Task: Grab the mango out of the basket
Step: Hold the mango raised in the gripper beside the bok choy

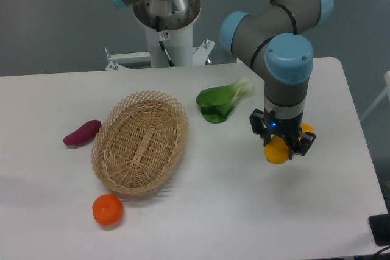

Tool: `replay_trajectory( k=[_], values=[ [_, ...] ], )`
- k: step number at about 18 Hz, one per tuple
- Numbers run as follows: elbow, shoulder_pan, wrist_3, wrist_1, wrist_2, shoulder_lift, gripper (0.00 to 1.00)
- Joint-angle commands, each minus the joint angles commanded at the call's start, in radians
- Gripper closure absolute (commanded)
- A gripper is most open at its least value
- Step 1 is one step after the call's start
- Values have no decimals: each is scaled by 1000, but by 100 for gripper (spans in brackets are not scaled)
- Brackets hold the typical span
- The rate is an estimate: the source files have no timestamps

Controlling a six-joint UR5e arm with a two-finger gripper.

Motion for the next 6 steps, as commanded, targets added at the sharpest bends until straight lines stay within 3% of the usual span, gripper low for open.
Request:
replay_trajectory(
  k=[2,6],
  values=[
    [5,0,3,-18,-3,-2,48],
    [47,5,34,-109,-14,-15,48]
  ],
)
